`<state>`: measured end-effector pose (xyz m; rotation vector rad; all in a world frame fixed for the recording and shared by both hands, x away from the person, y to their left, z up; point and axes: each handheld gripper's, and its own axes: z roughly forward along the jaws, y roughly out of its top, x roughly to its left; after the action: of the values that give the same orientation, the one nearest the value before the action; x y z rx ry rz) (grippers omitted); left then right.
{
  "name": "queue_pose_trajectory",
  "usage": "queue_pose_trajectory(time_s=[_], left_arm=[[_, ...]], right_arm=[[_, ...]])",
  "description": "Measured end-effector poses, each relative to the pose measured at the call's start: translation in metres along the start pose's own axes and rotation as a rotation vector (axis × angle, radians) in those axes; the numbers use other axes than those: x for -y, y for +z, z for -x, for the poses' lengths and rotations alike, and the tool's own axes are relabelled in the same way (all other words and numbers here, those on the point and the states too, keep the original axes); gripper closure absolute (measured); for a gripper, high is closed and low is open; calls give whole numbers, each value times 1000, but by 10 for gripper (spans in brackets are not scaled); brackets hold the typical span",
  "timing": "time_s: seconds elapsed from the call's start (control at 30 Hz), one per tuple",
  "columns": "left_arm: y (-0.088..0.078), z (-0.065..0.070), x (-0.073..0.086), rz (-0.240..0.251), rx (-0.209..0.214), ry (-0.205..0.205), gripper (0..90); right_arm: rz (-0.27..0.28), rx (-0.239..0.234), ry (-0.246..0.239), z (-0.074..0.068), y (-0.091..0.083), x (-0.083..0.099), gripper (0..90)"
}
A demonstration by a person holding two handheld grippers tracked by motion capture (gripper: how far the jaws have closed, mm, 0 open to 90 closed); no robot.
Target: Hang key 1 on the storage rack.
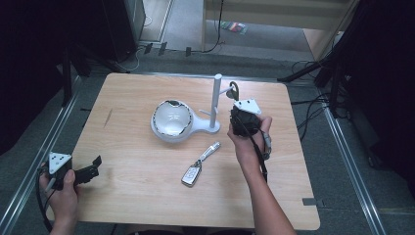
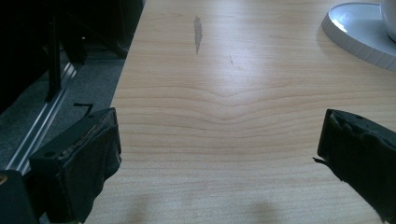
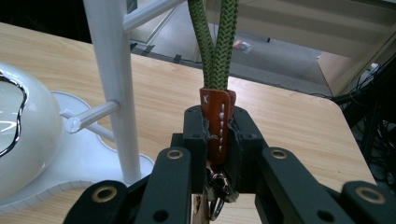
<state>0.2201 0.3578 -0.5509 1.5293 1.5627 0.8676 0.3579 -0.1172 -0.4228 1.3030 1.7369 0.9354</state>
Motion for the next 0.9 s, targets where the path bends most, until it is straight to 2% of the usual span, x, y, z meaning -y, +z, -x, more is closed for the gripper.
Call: queue_pose_trajectory(time_s=[0.13,0.9], left_arm=[[0,-1,0,-4,1,1,0],[0,-1,0,-6,2,0,0]], right_arm=[[-4,6,-31,-7,0,1,804],[-12,-13,-53,-16,3,4,799]])
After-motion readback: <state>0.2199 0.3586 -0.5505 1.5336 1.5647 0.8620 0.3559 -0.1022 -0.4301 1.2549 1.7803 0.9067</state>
